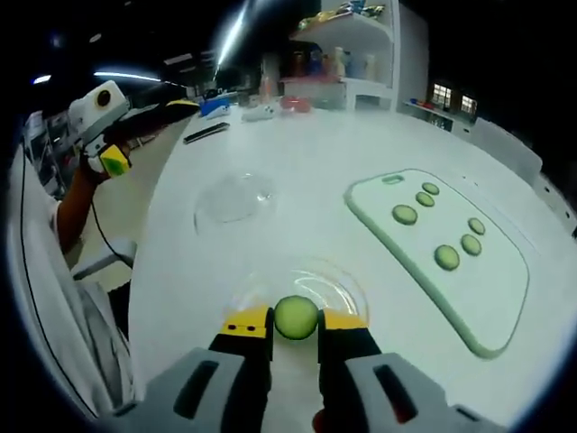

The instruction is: Open the petri dish lid, add cucumber slices into the petri dish, and close the lid

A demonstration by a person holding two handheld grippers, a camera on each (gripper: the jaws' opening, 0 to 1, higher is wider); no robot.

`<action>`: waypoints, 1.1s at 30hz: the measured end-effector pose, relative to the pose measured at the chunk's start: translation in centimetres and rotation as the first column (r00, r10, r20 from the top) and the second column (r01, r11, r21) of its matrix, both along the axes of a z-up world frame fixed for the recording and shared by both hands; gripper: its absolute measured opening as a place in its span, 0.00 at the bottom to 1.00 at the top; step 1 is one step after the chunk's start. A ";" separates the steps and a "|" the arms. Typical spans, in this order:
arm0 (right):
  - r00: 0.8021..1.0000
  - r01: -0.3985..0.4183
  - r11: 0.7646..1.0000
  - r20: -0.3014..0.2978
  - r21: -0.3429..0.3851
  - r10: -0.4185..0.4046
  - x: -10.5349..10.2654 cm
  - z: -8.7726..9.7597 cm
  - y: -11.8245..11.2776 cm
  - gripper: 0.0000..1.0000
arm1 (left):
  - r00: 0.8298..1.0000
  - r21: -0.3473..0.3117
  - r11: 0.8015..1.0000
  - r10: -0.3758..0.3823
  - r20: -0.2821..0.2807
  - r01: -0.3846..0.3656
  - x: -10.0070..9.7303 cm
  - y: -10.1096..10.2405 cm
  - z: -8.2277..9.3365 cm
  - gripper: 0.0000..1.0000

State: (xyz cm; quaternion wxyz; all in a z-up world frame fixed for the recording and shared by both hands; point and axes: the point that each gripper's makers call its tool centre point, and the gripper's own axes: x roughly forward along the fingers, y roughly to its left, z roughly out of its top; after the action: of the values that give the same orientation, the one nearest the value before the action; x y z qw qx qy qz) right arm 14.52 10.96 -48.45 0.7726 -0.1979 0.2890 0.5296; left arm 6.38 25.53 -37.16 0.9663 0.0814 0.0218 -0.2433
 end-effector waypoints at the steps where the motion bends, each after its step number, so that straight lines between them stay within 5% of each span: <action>1: 1.000 -0.001 1.000 0.000 0.000 0.001 0.0 0.0 0.0 0.19 | 1.000 0.000 1.000 0.000 0.000 0.000 0.0 0.0 0.0 0.70; 21: 1.000 0.017 0.998 0.003 0.060 -0.018 -0.3 0.6 0.1 0.28 | 1.000 -0.001 1.000 -0.001 0.002 0.001 0.1 0.1 0.0 0.70; 33: 0.994 0.069 0.991 0.073 0.117 -0.078 0.6 2.1 -0.5 0.28 | 1.000 -0.012 1.000 -0.005 0.006 0.005 0.2 -0.1 0.1 0.70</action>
State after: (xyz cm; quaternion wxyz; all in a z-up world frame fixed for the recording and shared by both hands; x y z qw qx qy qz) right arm 15.12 10.49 -46.36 0.8121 -0.1631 0.2351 0.5085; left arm 6.59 25.40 -37.04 0.9662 0.0761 0.0172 -0.2456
